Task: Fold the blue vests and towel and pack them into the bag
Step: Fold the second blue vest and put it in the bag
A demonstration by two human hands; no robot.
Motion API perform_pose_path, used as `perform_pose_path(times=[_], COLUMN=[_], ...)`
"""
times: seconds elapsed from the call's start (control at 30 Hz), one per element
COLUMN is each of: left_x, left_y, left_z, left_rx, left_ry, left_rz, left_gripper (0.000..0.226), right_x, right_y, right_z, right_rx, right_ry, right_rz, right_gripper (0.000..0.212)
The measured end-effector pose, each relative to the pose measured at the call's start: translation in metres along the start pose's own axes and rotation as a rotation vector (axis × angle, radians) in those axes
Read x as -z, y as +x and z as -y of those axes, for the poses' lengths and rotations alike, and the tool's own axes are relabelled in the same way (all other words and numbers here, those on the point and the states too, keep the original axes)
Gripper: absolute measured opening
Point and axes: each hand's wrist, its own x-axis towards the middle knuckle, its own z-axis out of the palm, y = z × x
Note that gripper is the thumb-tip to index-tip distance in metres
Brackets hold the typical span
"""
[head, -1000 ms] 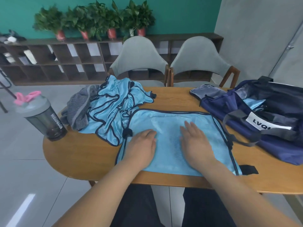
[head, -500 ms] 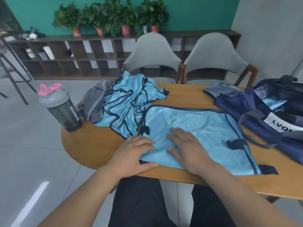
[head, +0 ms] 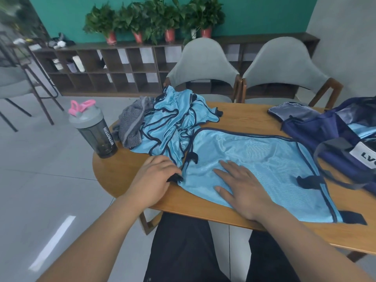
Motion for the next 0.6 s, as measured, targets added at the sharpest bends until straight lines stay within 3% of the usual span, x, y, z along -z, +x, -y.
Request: perform_pose_path(times=[0.1,0.2,0.27,0.4,0.5,0.6], left_x=[0.012,0.027,0.031,0.005,-0.043,-0.067], left_y=[0.002,0.017,0.03,0.068,0.086,0.086], left_z=[-0.003,-0.027,-0.055,-0.111,-0.109,-0.095], left_rx=[0.122,0.247,0.284,0.24,0.274,0.346], left_ry=[0.051,0.036,-0.159,-0.442,-0.327,-0.151], left_rz=[0.124,-0.087,-0.18,0.061,0.168,0.231], left_gripper=[0.07,0.07,0.064,0.051,0.05,0.065], right_x=[0.0,0.0,0.0,0.001,-0.001,-0.003], right_y=[-0.001,0.0,0.0,-0.001,0.001,0.0], right_z=[0.001,0.003,0.003,0.004,0.004,-0.004], right_rx=[-0.004,-0.005,-0.003,0.012,-0.001,-0.075], right_ry=[0.002,0.004,0.011,0.025,0.068,0.13], right_rz=[0.001,0.001,-0.003,-0.024,-0.043,-0.108], right_gripper=[0.065,0.065,0.064,0.064,0.06,0.054])
